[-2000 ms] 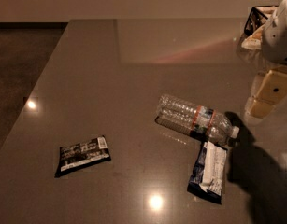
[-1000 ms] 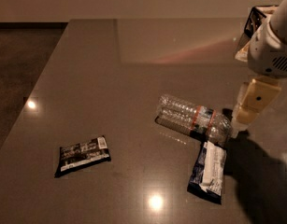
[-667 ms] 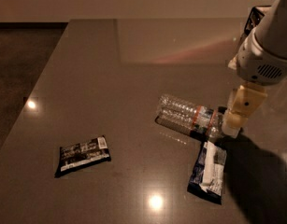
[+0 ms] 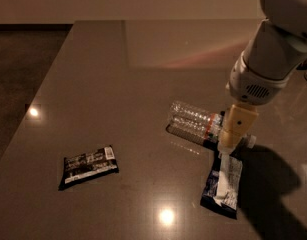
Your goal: Place water bottle upright
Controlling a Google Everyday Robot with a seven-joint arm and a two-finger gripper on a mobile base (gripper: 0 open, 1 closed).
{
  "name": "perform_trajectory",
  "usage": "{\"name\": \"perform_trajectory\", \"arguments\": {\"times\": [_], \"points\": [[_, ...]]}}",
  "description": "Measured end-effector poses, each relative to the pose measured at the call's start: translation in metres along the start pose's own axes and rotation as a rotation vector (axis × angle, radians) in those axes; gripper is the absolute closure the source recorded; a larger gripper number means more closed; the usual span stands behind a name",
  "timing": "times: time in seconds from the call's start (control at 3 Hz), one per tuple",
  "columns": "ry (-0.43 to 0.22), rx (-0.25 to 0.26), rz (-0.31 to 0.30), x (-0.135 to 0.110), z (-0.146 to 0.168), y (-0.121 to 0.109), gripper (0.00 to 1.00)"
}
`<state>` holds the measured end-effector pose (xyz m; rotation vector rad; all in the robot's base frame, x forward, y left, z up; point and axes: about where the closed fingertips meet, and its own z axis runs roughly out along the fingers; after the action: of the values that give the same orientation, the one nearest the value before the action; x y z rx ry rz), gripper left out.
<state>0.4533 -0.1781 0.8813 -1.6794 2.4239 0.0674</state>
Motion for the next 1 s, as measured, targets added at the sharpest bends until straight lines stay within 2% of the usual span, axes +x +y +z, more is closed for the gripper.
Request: {"name": "perform_trajectory", "arguments": {"times": [0.33,0.67,1.0], "points": [[0.027,-0.015,0.017,-0.004,0.015,-0.001,0.00],[0.056,-0.019,0.030,-0.005,0.026,-0.001,0.18],[0.082,-0.017,0.026,-0.004,0.027,-0.004,0.41]]}}
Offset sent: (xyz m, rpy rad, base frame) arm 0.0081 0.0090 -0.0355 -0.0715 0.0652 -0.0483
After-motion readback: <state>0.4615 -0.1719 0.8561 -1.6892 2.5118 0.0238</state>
